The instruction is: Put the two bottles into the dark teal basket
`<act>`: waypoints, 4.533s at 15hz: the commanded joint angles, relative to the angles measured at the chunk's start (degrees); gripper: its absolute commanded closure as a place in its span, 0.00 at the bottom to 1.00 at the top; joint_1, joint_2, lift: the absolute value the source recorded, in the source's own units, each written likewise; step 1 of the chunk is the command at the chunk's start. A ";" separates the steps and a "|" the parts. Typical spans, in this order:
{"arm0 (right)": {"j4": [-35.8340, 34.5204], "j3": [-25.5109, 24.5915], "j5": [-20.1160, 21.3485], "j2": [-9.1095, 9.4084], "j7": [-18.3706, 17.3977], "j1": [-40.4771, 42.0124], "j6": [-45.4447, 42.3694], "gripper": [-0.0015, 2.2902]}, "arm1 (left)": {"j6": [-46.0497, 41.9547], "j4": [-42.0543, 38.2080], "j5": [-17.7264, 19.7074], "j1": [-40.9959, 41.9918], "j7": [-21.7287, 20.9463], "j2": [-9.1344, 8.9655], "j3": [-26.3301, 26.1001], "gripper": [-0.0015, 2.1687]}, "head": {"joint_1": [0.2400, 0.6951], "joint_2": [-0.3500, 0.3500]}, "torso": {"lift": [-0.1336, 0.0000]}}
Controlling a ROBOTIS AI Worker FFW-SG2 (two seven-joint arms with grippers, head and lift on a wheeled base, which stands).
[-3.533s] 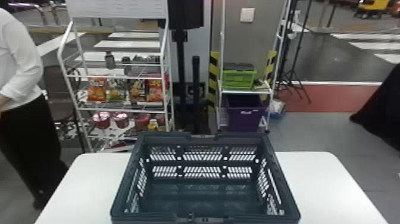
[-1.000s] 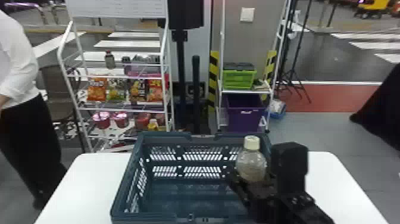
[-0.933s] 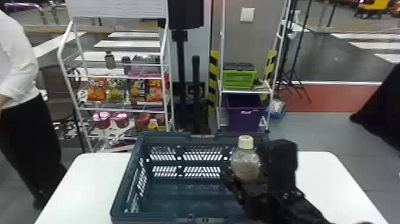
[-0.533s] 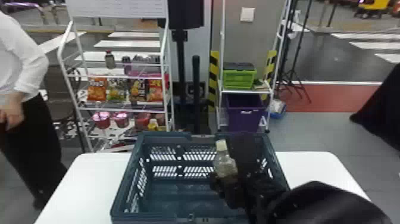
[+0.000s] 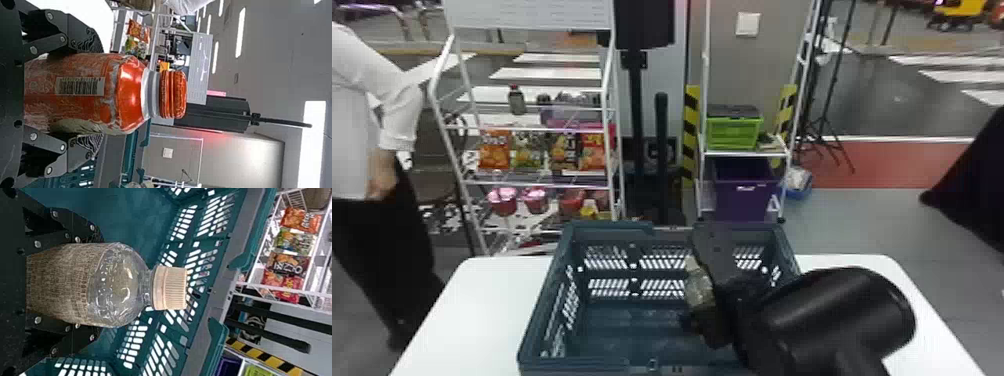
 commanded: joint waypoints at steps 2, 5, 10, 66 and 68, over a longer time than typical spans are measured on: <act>3.49 0.23 -0.79 0.05 0.00 -1.93 -0.02 0.89 | 0.00 0.46 0.41 -0.39 0.00 0.05 0.20 0.99 | 0.57 0.50 | 1.00; 4.55 0.05 -2.63 0.05 0.00 -2.55 -0.02 0.44 | 0.00 0.72 0.77 -0.66 0.00 0.05 0.20 0.99 | 0.57 0.50 | 1.00; 3.93 -0.48 -3.34 0.05 -0.09 -2.46 -0.02 0.00 | 0.00 0.99 1.03 -1.01 -0.09 0.05 0.28 0.99 | 0.57 0.50 | 1.00; -14.52 -26.67 -7.99 -6.42 8.26 72.07 -89.67 0.01 | 123.22 10.22 -6.18 -80.20 -35.07 -5.93 -16.41 0.99 | 0.57 0.50 | 1.00; -14.00 -26.67 -7.99 -6.42 8.26 71.72 -89.67 0.01 | 123.05 16.46 -7.58 -83.45 -37.70 -6.81 -17.64 0.99 | 0.57 0.50 | 1.00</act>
